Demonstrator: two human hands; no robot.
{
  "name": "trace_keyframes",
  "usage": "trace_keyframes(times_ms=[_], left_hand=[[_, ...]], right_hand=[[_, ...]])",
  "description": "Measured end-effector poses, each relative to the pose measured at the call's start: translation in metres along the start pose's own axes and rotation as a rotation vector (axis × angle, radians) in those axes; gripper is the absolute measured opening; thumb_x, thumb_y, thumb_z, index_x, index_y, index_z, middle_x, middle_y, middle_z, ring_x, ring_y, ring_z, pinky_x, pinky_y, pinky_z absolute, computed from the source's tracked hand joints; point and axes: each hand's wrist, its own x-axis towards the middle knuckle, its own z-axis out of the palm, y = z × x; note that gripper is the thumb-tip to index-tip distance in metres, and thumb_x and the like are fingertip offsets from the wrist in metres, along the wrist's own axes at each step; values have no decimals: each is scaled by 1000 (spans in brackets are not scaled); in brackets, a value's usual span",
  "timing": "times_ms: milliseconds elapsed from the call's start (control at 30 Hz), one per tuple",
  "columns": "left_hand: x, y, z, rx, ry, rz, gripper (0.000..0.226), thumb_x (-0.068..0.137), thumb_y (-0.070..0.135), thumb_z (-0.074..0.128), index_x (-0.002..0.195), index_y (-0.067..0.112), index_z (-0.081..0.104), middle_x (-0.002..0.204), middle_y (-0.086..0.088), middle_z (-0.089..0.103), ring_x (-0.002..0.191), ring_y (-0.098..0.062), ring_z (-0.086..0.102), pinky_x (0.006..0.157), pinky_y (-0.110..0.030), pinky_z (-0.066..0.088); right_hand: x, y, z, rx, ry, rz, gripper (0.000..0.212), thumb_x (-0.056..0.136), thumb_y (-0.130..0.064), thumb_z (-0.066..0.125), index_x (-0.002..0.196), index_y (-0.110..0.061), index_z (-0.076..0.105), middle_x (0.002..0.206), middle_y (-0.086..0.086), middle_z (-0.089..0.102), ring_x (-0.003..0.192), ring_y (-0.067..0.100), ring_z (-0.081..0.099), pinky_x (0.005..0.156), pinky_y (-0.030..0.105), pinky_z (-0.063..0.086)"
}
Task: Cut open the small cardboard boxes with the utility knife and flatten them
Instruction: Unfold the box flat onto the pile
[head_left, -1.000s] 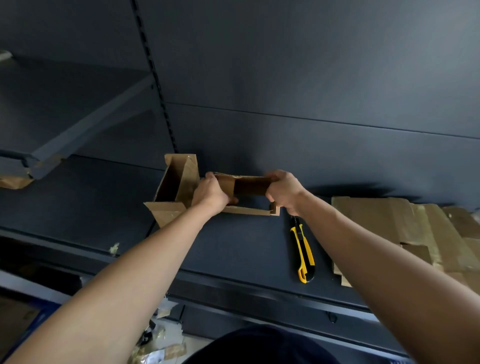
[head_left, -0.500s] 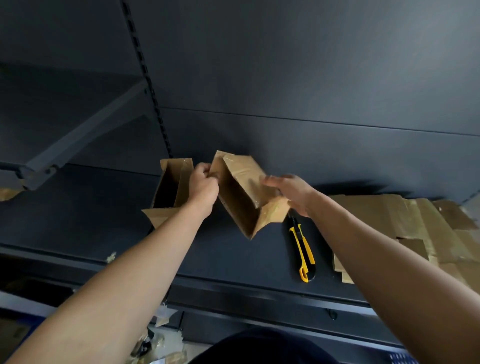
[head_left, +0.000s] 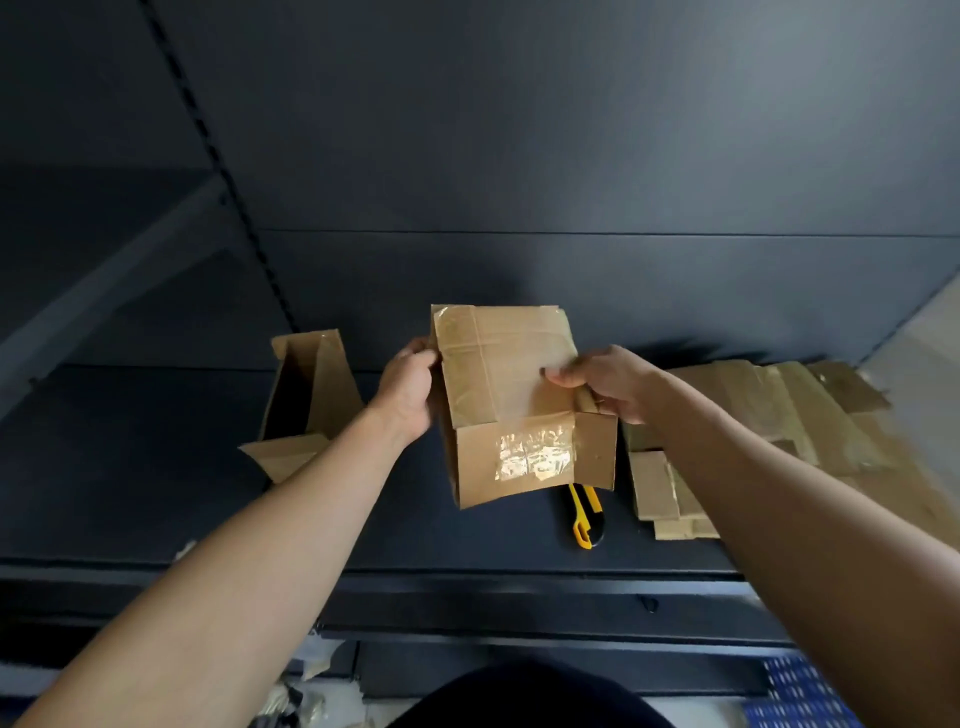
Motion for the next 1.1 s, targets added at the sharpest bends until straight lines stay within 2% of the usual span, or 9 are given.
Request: trace_keyframes(times_ms=[100, 300, 467, 567, 667, 767, 933, 1033, 1100], left_hand=[[9, -3, 15, 46, -128, -129, 58, 85, 67, 46, 119, 22, 59, 110, -8, 69, 103, -25, 64, 89, -45, 52], [12, -17, 52, 225, -272, -276, 75, 73, 82, 39, 120, 27, 60, 113, -9, 67, 105, -30, 62, 88, -53, 50], [14, -22, 82, 167, -191, -169, 31, 92, 19, 56, 123, 18, 52, 123, -16, 60, 98, -29, 62, 70, -41, 53], [18, -27, 100, 213, -156, 11, 59, 82, -7, 61, 127, 31, 49, 126, -8, 58, 102, -26, 60, 75, -41, 54], [16, -37, 123, 325, -131, 110, 75, 73, -11, 70, 127, 35, 47, 120, -5, 59, 104, -21, 59, 79, -34, 55], [19, -46, 139, 269, -21, 93, 67, 70, -8, 76, 123, 20, 49, 111, -7, 63, 89, -16, 63, 60, -21, 51], [24, -68, 162, 397, -83, 22, 70, 75, -3, 75, 136, 9, 43, 122, -12, 59, 106, -26, 60, 92, -38, 49], [23, -78, 173, 531, -158, -9, 67, 80, -4, 69, 139, 7, 39, 131, -16, 54, 116, -29, 55, 101, -40, 44], [24, -81, 172, 673, -154, 40, 63, 83, 0, 67, 140, 9, 40, 136, -12, 49, 120, -27, 51, 98, -33, 43]], right_hand=[[-5, 8, -16, 51, 113, -25, 32, 73, -13, 81, 95, 1, 64, 68, 4, 65, 49, 11, 60, 47, 25, 46], [-22, 27, -60, 166, 78, -18, 39, 75, 3, 69, 114, -3, 62, 106, 16, 69, 98, 34, 65, 79, 42, 54], [-34, 39, -91, 306, 61, -103, 30, 83, -34, 67, 104, -12, 69, 94, 6, 74, 84, 23, 71, 72, 35, 54], [-39, 37, -105, 288, 28, -33, 55, 70, -77, 57, 72, -25, 73, 66, -8, 69, 58, 10, 65, 54, 25, 50], [-42, 34, -113, 104, -14, 28, 88, 56, -87, 57, 112, -20, 66, 100, -3, 73, 94, 19, 68, 85, 39, 52], [-51, 30, -121, 75, -24, 38, 129, 46, -87, 63, 149, -18, 29, 151, 2, 34, 140, 24, 30, 116, 46, 21], [-36, 47, -140, -129, 375, -9, 38, 76, -24, 78, 104, 0, 67, 95, 12, 72, 80, 25, 70, 73, 34, 59], [-24, 63, -148, -375, 567, 76, 33, 76, -24, 75, 100, -4, 64, 92, 11, 66, 76, 22, 62, 60, 25, 49], [-19, 74, -150, -449, 632, 163, 50, 78, -30, 74, 115, -2, 57, 109, 14, 63, 96, 28, 62, 74, 32, 51]])
